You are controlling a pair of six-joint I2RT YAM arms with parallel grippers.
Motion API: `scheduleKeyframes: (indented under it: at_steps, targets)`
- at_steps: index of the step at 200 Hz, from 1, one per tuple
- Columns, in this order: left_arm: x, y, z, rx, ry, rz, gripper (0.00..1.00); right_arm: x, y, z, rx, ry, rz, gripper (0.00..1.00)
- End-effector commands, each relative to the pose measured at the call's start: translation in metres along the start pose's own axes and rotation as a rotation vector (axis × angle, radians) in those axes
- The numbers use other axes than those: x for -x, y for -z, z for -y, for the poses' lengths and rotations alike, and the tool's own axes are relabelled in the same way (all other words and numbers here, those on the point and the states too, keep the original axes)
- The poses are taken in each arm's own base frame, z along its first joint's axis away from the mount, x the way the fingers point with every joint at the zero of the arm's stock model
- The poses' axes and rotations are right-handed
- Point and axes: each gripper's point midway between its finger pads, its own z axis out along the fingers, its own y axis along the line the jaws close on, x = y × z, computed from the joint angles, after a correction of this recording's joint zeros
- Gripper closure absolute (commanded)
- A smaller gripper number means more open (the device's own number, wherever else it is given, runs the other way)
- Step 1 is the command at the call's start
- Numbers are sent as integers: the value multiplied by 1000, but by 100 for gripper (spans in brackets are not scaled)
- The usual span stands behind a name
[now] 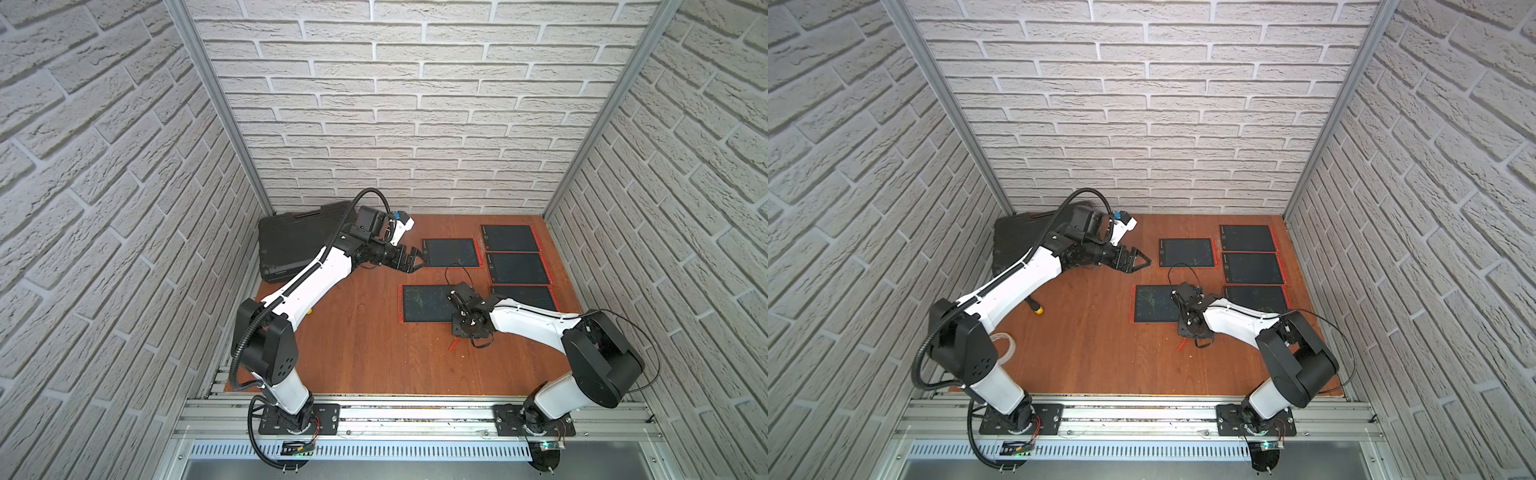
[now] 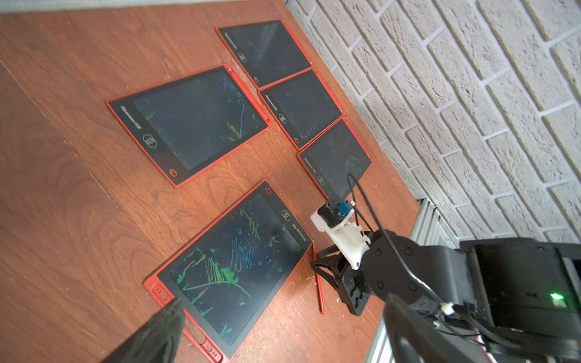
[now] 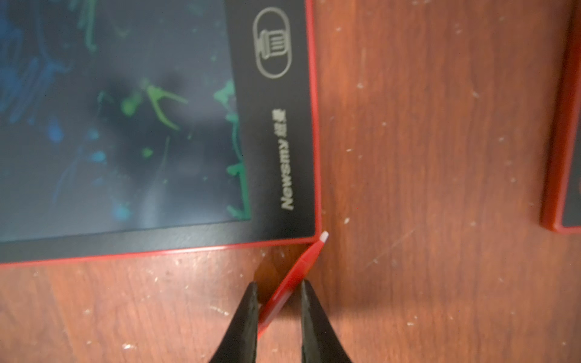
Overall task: Place the stylus back onto the writing tablet
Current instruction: Place the stylus at the center of the board.
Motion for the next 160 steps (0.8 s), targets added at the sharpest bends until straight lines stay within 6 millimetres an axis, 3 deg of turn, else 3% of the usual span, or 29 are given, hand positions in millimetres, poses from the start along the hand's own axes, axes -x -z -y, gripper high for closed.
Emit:
scheduleKeyframes:
  at_steps: [1,37,77,124,160]
  targets:
    - [16,26,14,12,-86,83,2,-22,0,4,11,49,-47,74]
    - [22,35,9,28,-71,135,2,-27,14,20,-17,-26,-2,77]
    - [24,35,12,0,-63,145,2,-20,28,10,63,-84,51,76]
    - [24,36,14,-6,-68,143,2,-24,26,17,3,-123,49,76]
    - [23,39,18,-14,-92,148,2,-28,22,11,6,-148,45,77]
